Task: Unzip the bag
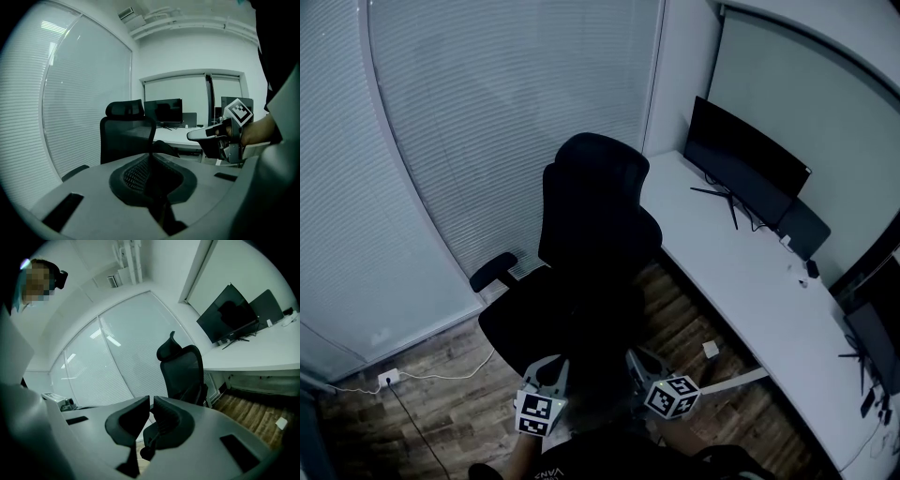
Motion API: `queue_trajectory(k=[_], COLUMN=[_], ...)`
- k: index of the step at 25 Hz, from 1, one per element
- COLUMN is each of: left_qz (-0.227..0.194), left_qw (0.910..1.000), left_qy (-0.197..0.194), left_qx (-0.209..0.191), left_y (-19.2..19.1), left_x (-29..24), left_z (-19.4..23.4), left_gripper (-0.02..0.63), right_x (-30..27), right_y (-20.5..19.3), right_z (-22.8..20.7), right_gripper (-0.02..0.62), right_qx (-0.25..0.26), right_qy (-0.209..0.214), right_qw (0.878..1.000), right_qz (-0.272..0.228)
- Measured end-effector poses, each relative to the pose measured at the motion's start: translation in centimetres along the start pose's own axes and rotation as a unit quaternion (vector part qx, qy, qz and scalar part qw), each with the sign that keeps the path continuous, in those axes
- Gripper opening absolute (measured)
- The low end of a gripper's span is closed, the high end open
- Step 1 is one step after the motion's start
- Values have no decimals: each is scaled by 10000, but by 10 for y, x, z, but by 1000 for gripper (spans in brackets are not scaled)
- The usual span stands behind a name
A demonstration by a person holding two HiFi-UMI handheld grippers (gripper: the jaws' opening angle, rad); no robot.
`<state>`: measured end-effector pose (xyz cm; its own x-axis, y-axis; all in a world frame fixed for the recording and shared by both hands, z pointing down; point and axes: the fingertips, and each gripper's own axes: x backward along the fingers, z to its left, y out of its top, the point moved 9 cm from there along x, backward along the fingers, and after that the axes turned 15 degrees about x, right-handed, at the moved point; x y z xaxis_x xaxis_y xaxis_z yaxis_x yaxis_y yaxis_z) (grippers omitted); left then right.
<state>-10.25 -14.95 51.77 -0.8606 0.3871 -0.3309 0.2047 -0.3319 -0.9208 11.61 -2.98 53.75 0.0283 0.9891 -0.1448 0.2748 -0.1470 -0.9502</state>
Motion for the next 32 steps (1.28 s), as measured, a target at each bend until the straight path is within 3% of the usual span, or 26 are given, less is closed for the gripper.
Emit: queue_trajectory(k=[15, 32], left_qz=[-77, -202], left_qw=[9985, 9976], left_qy=[-506, -661], left_qx=[-205, -68], left_y=[-8, -28], left_x=[27, 55], left_z=[15, 15], left_gripper=[20, 20], right_x=[18, 31], right_y=[-21, -37], right_z=[53, 90], right_gripper=[49, 49], right_qx=[240, 502], right_qy=[-320, -364], right_qw=[9992, 9975], right_qz=[17, 324])
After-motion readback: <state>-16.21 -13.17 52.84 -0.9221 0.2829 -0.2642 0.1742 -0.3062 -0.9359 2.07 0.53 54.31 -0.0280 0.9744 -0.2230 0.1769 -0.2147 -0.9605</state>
